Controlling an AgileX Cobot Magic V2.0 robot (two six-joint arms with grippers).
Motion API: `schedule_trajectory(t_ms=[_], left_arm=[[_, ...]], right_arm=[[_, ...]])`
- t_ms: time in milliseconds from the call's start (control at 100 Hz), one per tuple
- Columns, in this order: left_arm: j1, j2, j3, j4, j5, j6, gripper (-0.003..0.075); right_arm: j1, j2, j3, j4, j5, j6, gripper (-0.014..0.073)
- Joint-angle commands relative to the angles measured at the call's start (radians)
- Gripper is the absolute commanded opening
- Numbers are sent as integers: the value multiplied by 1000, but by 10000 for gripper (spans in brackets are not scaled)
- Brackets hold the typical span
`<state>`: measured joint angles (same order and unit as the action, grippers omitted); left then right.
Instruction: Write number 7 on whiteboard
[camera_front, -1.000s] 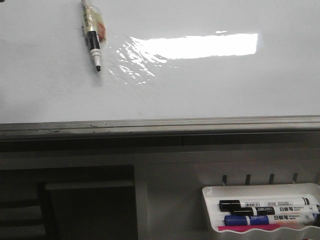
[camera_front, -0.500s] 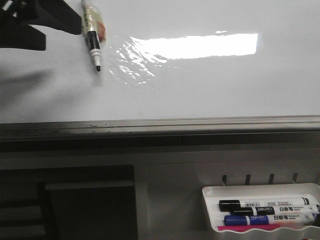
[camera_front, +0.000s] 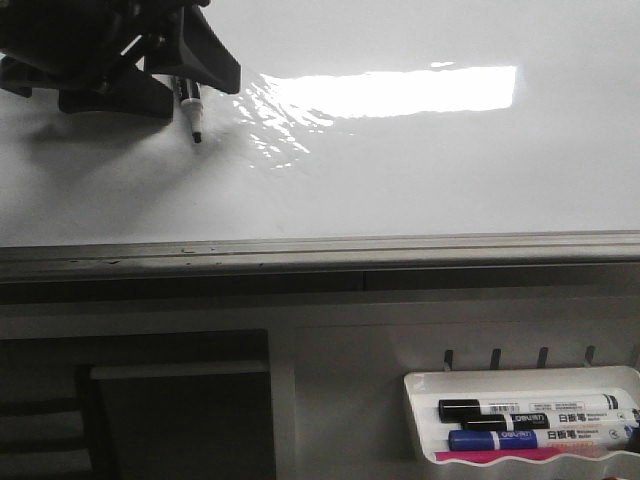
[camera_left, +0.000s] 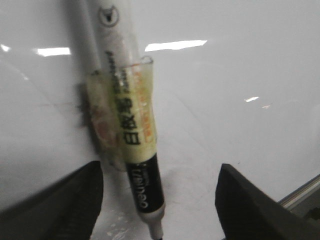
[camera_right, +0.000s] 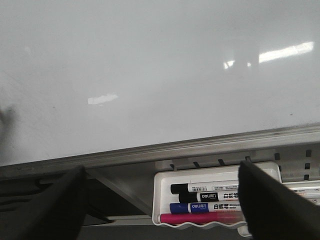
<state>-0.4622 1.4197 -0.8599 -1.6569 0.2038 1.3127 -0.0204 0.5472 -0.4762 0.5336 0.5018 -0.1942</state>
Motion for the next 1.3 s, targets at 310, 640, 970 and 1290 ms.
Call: schedule_trajectory(t_ms=[310,640,970,1290], left_arm=[[-2,15,-45,0,-38,0,9],[-2,-55,-45,160,109,2,-20],[-149,-146,-45,465,264,-49,-21],[-318,-144,-45,794,242,-258,-20]], right_arm=[[2,11,-38,16,-72,-11,542],[11,28,-51,79,-9,-105,471],[25,238,-223,449,265,-472,449],[25,437,-392,566,454,-586,449]])
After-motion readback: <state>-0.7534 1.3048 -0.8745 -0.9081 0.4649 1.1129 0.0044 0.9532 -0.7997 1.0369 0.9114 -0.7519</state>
